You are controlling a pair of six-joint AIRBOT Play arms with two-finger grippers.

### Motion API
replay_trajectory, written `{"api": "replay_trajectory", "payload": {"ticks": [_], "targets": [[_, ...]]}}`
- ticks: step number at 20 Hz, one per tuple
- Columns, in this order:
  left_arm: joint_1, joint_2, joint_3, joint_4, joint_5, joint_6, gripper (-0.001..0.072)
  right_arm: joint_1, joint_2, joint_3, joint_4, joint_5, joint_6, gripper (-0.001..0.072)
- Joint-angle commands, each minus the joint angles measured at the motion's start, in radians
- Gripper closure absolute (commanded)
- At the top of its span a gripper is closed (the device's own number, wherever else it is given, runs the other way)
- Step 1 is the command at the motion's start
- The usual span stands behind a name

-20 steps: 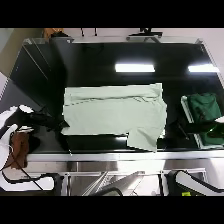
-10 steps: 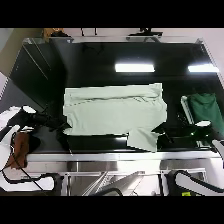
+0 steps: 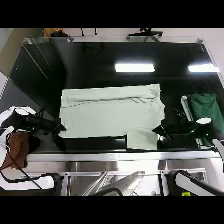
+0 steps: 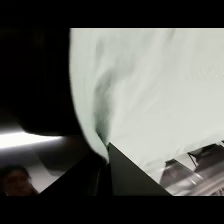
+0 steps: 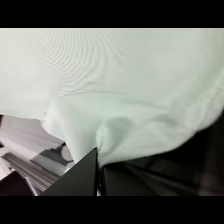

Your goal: Fold the shirts.

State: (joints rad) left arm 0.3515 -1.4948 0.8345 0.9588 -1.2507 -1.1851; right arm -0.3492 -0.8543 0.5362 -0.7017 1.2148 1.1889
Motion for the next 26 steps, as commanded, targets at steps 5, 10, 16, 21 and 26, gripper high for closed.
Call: {"api": "replay_trajectory", "payload": {"ticks": [5,10,16,21,26], "targets": [[0.019,0.123,-0.001,0.168,-0.116,-0.104,0.0690,0.002,0.186,0.011,-0.390,0.035,0.249,0.0694],[0.064,0.246,-0.001,0.163,-0.141,-0.106,0.0690,0.002,0.198,0.034,-0.301,0.026,0.179,0.0694],[-0.074,0.208,0.159,0.150,-0.122,-0.106,0.0690,0.004,0.106,0.265,0.086,-0.065,-0.083,0.0693],[-0.146,0.017,0.426,0.104,-0.084,-0.142,0.0690,0.004,-0.166,0.449,0.180,-0.120,-0.206,0.0693],[-0.166,-0.208,0.586,0.104,-0.057,-0.172,0.0689,0.056,-0.404,0.475,0.292,-0.245,-0.383,0.0693]]}}
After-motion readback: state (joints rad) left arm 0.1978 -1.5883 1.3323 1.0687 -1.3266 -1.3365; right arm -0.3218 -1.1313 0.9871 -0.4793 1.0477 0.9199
